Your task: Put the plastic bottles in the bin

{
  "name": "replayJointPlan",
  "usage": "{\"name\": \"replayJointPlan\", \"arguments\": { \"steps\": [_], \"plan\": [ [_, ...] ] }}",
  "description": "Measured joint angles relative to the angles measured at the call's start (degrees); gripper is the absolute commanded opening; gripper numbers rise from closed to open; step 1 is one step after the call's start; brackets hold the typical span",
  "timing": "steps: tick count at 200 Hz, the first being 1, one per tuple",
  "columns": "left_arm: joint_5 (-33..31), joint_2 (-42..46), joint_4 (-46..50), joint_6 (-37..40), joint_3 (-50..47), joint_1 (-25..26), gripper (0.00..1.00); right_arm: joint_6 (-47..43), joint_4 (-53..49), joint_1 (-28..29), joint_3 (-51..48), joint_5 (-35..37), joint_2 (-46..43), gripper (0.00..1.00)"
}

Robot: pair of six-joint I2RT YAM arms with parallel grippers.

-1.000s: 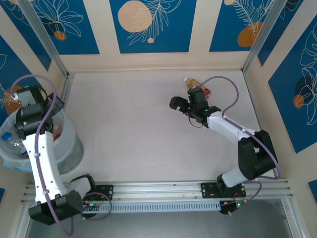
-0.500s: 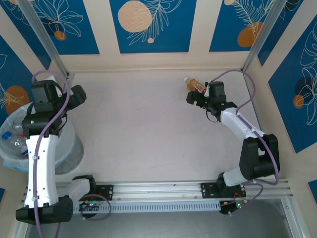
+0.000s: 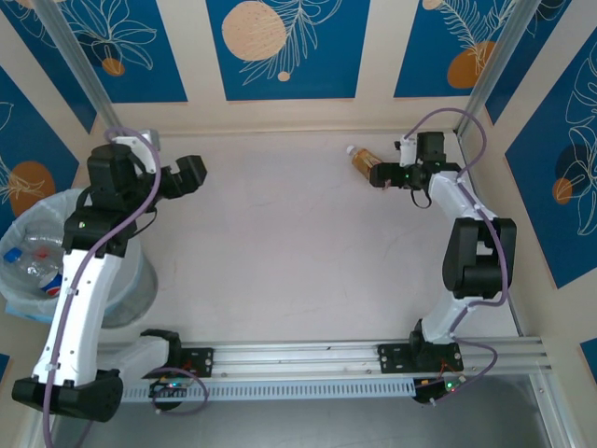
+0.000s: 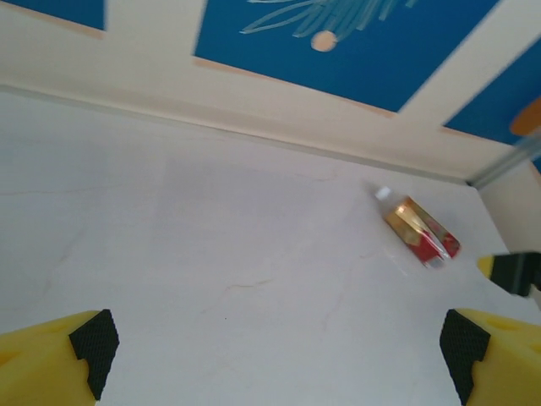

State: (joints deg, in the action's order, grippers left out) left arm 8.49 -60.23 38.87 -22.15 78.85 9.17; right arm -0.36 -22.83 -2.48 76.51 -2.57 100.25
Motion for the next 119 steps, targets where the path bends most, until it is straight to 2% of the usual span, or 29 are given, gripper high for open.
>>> {"name": "replayJointPlan", "arguments": {
  "steps": [34,78,119],
  "plan": [
    [-0.1,-1.8,-0.6,0.7,0.0,3.3,0.99,-7.3,-4.1,-2.5,9.0,-1.9,7.7,1.0],
    [-3.2,-2.1,-0.7,1.6,-1.3,3.5,0.99,-17.3,-13.5,-3.3,23.0,-5.3,19.3,1.0],
    [-6.0,-2.1,-0.7,1.7,-1.7,3.7,0.99,-23.9,-19.2,-3.1,29.1,-6.0,25.2,1.0]
  ]
}}
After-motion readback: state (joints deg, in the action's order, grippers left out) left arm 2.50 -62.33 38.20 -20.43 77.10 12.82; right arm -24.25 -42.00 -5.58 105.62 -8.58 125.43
